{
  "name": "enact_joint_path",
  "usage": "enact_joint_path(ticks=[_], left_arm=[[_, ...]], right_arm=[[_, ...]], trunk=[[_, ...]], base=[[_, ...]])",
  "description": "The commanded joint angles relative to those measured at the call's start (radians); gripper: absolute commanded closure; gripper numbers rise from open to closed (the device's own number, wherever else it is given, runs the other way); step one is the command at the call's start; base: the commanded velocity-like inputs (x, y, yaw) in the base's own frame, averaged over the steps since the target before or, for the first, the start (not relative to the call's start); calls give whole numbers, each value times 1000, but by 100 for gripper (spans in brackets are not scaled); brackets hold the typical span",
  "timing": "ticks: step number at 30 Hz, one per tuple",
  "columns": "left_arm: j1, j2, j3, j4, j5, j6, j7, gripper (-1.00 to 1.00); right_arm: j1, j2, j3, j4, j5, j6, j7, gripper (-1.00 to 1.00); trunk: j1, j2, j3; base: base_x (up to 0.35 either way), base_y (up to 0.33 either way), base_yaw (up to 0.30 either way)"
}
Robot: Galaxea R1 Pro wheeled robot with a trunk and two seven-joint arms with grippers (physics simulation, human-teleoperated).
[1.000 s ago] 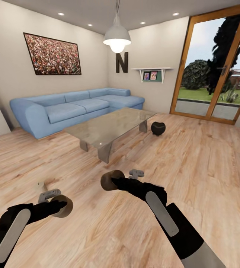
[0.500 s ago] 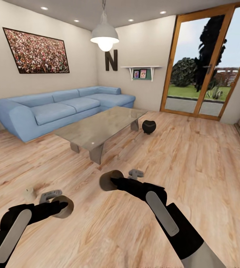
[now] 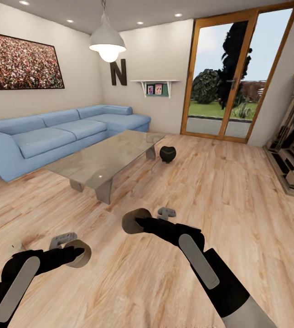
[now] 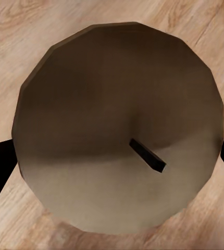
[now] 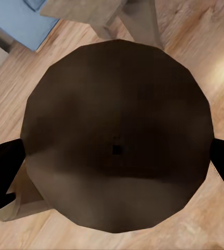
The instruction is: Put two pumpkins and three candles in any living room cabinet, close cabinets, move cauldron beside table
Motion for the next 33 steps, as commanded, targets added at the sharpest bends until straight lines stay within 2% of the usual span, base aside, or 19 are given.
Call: enact_joint_path(ticks=[1, 33], left_arm=[[0, 1, -1, -2, 12, 2, 10, 100], [-1, 1, -1, -1, 13, 2, 11, 100]], right_arm=[[-1, 0, 1, -1, -11, 1, -10, 100], [-1, 0, 1, 6, -11, 1, -9, 100]], trunk=[[-4, 7, 2], [-127, 231, 102]], base=[[0, 0, -274], [0, 0, -279]])
